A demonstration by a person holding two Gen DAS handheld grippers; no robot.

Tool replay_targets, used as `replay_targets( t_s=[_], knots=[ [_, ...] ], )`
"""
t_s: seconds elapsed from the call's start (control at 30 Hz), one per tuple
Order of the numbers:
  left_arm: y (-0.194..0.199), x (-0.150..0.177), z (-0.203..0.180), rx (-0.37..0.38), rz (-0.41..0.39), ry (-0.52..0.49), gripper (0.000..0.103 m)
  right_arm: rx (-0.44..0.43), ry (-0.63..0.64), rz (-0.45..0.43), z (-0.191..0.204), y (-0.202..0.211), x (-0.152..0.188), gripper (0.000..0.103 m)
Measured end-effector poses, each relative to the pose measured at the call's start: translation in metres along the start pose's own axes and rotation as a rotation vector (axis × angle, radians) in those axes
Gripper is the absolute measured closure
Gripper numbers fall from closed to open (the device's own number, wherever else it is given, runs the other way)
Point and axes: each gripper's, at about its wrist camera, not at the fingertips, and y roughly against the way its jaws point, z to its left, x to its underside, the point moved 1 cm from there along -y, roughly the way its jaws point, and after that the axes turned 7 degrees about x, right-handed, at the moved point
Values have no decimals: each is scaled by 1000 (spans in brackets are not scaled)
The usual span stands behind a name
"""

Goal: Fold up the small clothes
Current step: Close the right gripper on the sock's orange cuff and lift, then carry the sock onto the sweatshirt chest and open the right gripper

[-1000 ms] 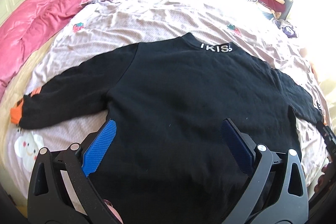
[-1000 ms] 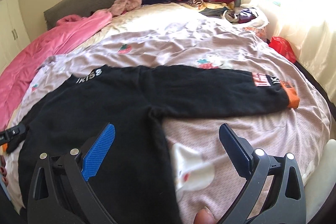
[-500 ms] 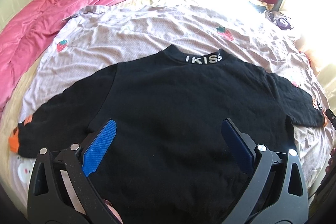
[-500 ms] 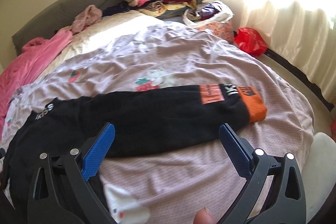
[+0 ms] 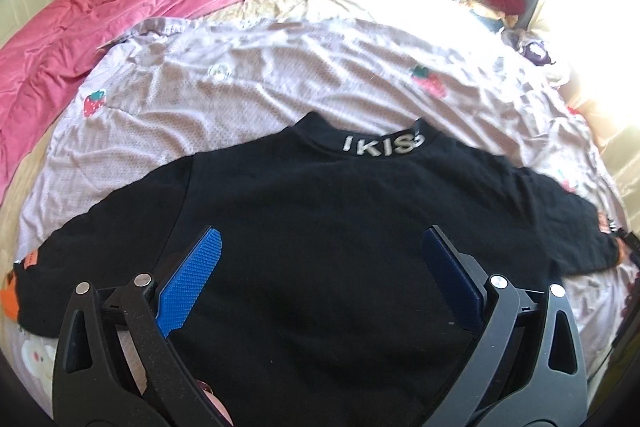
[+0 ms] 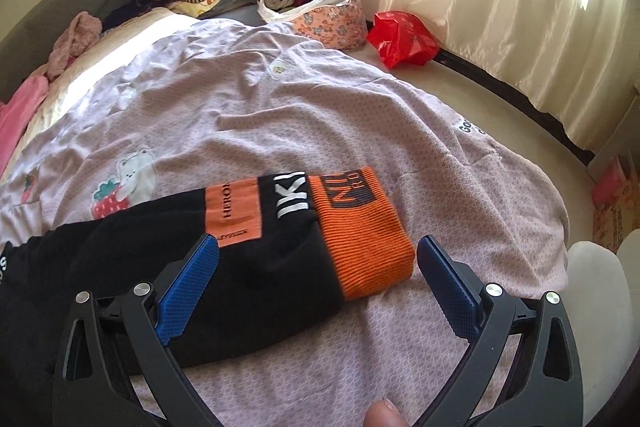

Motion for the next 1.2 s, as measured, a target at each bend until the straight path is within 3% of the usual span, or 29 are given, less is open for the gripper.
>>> replay_targets(
  t_s=[0.2, 0.27, 0.4, 0.43, 0.5, 0.83, 1.2],
  knots=[
    [-26, 17, -3, -16, 39, -9, 9, 14, 11, 29, -4, -22, -6, 8],
    [-31, 22, -8, -5, 45, -15, 9, 12, 17, 57, -4, -32, -5, 33],
    [-42, 32, -12, 5, 67, -8, 9, 5, 43, 68, -2, -37, -3, 61],
    [-44, 33, -12, 6, 73, -2, 9, -22, 41, 68, -2, -36, -3, 73],
    [-44, 37, -13, 15, 73, 1, 9, -61, 43, 50, -3, -27, -4, 85],
    [-23, 31, -9, 47, 17, 11, 9, -343, 108, -104, 41, 77, -8, 87],
    [-3, 40, -1, 100, -16, 32, 9, -664, 308, -165, 170, 183, 17, 87]
  ],
)
